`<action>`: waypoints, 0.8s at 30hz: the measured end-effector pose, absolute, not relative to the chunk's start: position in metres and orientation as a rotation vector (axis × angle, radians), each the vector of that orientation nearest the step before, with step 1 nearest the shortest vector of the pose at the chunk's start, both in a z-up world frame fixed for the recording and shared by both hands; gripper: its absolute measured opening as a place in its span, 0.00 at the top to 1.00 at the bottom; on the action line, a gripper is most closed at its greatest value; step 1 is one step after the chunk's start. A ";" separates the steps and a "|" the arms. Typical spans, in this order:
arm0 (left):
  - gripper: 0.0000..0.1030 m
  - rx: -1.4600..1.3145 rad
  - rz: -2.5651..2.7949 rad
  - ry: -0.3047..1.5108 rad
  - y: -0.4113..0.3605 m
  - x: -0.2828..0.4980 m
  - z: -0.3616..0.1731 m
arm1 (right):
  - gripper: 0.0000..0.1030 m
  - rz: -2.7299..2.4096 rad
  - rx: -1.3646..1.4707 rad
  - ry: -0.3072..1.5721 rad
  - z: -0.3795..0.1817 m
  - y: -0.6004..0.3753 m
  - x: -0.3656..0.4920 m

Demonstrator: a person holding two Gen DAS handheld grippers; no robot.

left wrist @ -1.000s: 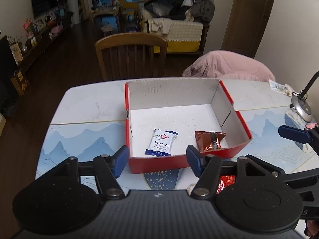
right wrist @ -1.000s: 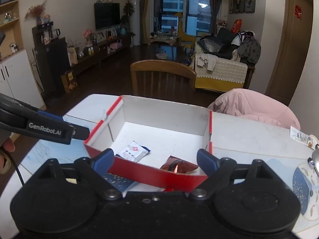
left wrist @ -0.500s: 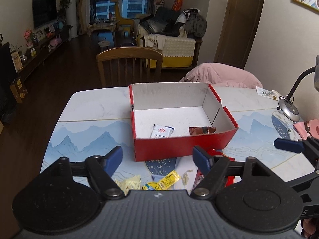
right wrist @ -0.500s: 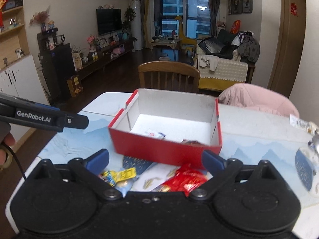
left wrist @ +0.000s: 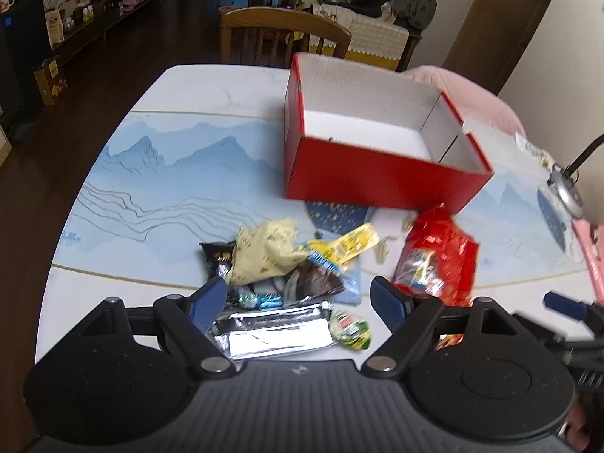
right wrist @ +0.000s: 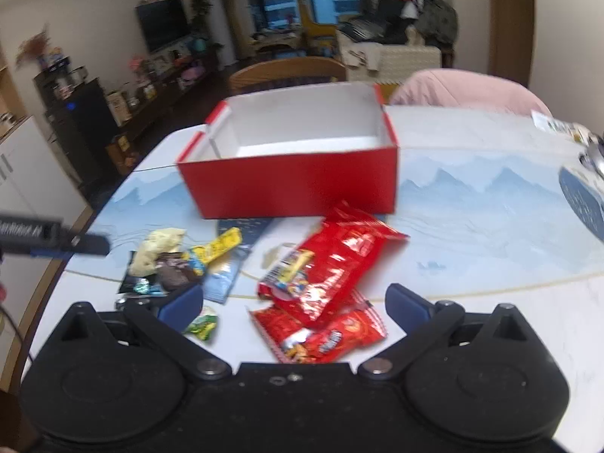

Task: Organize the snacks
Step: 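Move both tools back toward the remaining snack pile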

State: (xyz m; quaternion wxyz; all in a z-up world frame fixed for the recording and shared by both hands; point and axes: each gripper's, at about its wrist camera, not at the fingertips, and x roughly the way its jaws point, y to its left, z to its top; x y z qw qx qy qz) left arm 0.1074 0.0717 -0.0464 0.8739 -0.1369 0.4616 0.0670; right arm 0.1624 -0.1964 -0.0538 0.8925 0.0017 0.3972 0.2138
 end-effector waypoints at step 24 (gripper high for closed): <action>0.23 -0.550 0.159 1.102 0.067 0.165 -0.123 | 0.11 0.404 0.106 0.983 -0.115 -0.194 0.263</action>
